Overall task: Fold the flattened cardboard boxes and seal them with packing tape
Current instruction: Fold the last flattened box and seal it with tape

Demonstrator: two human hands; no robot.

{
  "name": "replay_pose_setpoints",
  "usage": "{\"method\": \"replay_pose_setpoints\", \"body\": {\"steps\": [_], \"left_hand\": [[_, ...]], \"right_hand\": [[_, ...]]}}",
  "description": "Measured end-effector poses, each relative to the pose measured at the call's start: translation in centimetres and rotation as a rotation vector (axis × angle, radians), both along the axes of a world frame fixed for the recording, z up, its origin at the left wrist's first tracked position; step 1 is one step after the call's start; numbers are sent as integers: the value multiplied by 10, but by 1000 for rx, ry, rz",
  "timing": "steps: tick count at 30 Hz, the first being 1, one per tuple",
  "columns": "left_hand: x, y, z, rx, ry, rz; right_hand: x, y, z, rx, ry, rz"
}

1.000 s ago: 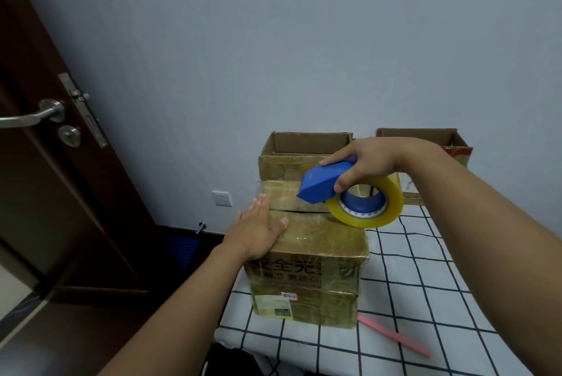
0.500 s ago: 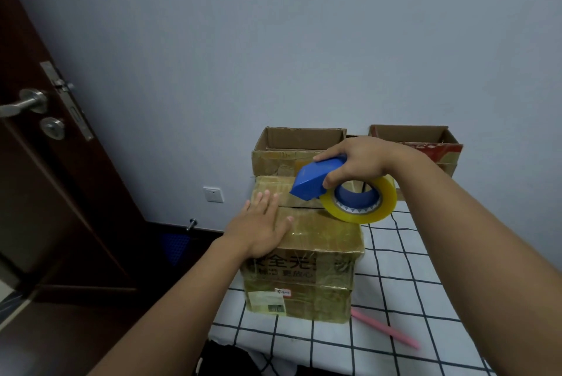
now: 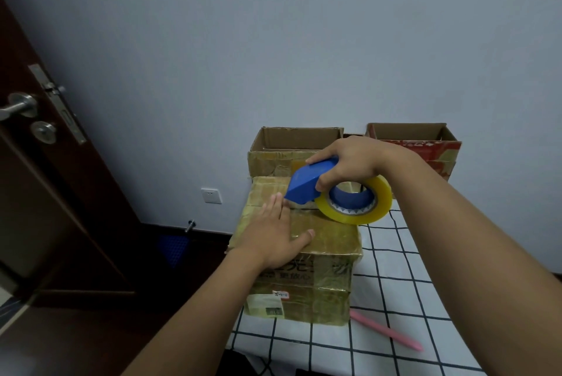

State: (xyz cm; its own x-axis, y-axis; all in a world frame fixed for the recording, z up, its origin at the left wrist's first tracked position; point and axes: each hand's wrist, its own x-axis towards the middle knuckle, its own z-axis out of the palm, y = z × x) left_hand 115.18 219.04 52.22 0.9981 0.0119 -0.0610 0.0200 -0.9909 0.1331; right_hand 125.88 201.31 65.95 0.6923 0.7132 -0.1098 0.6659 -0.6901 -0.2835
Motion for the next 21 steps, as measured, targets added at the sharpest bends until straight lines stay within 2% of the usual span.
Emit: {"method": "replay_pose_setpoints", "body": {"steps": [4, 9, 14, 21], "left_hand": [[0, 2, -3, -15, 4, 12], [0, 5, 1, -173, -82, 11], [-6, 1, 8, -86, 5, 15], [-7, 1, 9, -40, 76, 7]], "right_hand": [[3, 1, 0, -16, -1, 15], [10, -13, 4, -48, 22, 17], [17, -35, 6, -82, 104, -1], [22, -72, -17, -11, 193, -48]]}}
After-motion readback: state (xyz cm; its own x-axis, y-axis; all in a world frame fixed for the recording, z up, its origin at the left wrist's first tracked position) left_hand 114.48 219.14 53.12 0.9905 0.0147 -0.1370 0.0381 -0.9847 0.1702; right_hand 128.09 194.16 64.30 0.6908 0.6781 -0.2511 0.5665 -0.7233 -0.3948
